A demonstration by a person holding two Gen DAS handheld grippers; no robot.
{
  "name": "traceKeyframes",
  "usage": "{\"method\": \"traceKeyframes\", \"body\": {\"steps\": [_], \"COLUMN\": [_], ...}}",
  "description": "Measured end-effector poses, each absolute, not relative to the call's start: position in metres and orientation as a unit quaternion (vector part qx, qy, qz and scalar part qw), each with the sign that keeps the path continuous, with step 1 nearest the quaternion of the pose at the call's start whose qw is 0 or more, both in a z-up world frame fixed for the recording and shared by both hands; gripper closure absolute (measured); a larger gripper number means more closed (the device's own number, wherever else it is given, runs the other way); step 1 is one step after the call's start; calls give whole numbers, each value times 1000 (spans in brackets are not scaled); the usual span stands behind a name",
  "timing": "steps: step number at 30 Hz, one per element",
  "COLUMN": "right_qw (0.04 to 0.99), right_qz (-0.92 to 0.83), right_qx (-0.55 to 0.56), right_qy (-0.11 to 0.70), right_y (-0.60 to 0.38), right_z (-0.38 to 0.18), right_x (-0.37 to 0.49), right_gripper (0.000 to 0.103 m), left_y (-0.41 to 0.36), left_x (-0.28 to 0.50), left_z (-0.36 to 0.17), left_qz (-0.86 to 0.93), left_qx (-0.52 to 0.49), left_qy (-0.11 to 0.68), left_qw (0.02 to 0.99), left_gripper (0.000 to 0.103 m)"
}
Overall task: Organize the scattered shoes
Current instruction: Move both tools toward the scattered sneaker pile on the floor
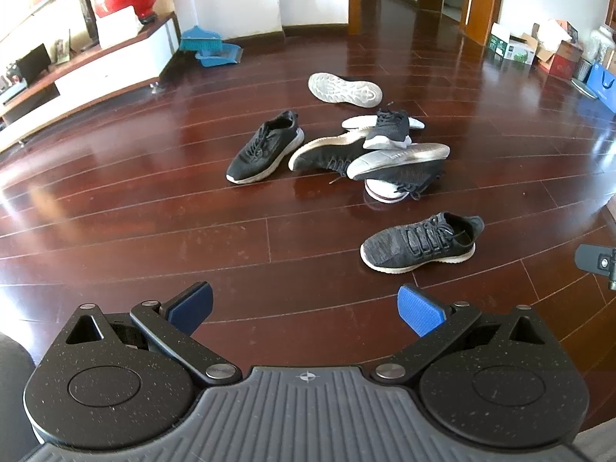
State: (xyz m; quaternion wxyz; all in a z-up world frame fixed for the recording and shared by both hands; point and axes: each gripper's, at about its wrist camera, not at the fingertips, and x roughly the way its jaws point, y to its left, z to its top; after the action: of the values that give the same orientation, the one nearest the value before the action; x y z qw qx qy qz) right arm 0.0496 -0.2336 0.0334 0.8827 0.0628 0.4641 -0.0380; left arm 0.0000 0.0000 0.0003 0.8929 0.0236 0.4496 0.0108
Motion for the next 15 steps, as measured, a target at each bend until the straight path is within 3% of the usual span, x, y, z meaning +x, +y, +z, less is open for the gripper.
{"method": "traceKeyframes", "body": {"steps": [15], "right_qw": [882], "right_qz": [-34], "right_qx": [57], "right_qy": [466], "right_y": [-231], "right_z": [34], "right_x": [51], "right_gripper": [0], "left_y": [3], "left_x": [-1], "left_z": [3], "left_qz": [-3], "left_qx": [19], "left_qy": [456], "left_qw": [890], "left_gripper": [0]}}
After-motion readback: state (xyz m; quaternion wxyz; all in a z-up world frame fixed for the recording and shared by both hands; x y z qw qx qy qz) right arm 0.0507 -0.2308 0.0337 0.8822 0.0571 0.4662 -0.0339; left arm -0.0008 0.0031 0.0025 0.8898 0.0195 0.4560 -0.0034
